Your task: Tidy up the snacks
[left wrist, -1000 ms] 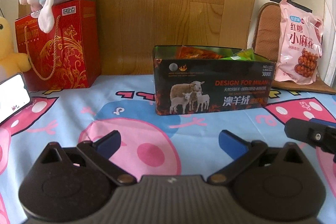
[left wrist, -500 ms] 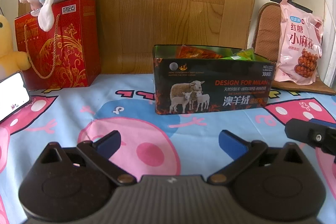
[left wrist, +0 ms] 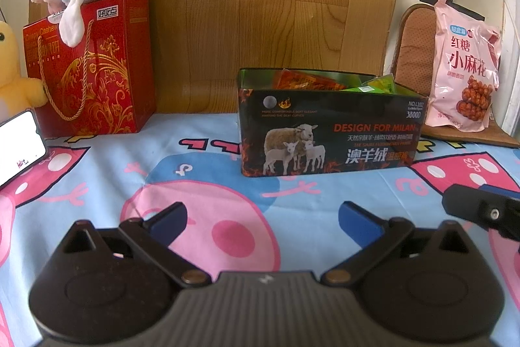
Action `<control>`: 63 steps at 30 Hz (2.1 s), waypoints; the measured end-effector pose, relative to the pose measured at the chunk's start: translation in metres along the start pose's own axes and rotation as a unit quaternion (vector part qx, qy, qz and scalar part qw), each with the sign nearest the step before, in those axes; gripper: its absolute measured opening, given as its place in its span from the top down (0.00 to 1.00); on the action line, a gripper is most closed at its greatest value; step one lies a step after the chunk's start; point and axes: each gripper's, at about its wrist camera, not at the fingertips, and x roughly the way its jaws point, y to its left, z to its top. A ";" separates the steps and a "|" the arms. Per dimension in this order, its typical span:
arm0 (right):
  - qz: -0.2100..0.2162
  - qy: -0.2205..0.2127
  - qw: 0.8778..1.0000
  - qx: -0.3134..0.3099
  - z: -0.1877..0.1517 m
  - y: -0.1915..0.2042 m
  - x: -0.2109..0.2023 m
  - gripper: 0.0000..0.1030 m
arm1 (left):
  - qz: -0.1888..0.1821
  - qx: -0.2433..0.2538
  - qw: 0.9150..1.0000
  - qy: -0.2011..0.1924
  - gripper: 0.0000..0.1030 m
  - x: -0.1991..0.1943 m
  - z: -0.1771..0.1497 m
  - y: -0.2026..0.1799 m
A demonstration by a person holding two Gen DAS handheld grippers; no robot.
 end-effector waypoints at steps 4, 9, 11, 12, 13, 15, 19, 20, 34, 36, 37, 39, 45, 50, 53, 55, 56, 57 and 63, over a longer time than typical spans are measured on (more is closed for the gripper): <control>0.000 0.000 1.000 0.000 0.000 0.000 0.000 0.14 | -0.002 0.000 1.000 -0.001 0.00 0.000 0.000 0.000; 0.004 -0.001 1.000 -0.005 0.000 0.002 0.000 0.14 | -0.002 0.000 1.000 -0.001 0.00 0.000 0.000 0.000; 0.005 0.001 1.000 -0.006 0.000 0.003 0.000 0.14 | -0.002 -0.001 1.000 -0.001 0.00 -0.001 0.000 0.000; 0.006 0.000 1.000 -0.006 0.000 0.003 0.000 0.14 | -0.001 -0.001 1.000 -0.002 0.00 -0.001 0.000 0.000; 0.007 0.000 1.000 -0.006 0.000 0.003 0.000 0.14 | 0.000 -0.001 1.000 -0.002 0.00 -0.001 0.000 0.000; 0.007 -0.002 1.000 -0.007 0.000 0.002 -0.001 0.14 | 0.001 0.000 1.000 -0.003 0.00 -0.002 0.000 0.000; 0.005 -0.004 1.000 -0.006 0.000 0.002 -0.001 0.14 | -0.001 0.000 1.000 -0.003 0.00 -0.001 -0.001 0.000; 0.005 -0.004 1.000 -0.006 0.000 0.002 -0.001 0.14 | -0.002 -0.001 1.000 -0.002 0.00 -0.001 0.000 0.000; 0.008 0.000 1.000 -0.008 0.000 0.002 0.000 0.14 | 0.004 0.001 1.000 -0.001 0.00 0.000 0.000 0.000; 0.008 -0.001 1.000 -0.008 0.000 0.002 0.000 0.14 | 0.004 0.001 1.000 -0.001 0.00 0.000 0.000 0.000; 0.008 -0.002 1.000 -0.009 0.000 0.002 0.000 0.14 | 0.004 0.001 1.000 -0.001 0.00 0.000 0.000 0.001; 0.008 -0.002 1.000 -0.008 0.000 0.002 0.000 0.14 | 0.002 0.000 1.000 0.000 0.00 0.000 0.000 0.001; 0.009 0.000 1.000 -0.009 -0.001 0.002 0.000 0.14 | 0.003 0.000 1.000 -0.001 0.00 0.000 0.000 0.001; 0.007 -0.002 1.000 -0.009 -0.001 0.003 0.000 0.14 | 0.004 0.000 1.000 -0.001 0.00 0.000 0.000 0.001; 0.008 -0.001 1.000 -0.009 0.000 0.002 0.000 0.14 | 0.004 0.000 1.000 0.000 0.00 0.000 0.000 0.001; 0.008 -0.001 1.000 -0.009 -0.001 0.003 0.000 0.14 | 0.004 0.000 1.000 -0.001 0.00 0.000 0.000 0.001; 0.008 -0.001 1.000 -0.009 -0.001 0.003 0.000 0.14 | 0.004 0.000 1.000 -0.001 0.00 0.000 0.000 0.001; 0.008 -0.001 1.000 -0.009 0.000 0.003 0.000 0.14 | 0.005 0.000 1.000 -0.001 0.00 0.000 0.000 0.001; 0.009 -0.001 1.000 -0.009 -0.001 0.002 0.000 0.14 | 0.005 -0.001 1.000 0.000 0.00 0.001 0.000 0.001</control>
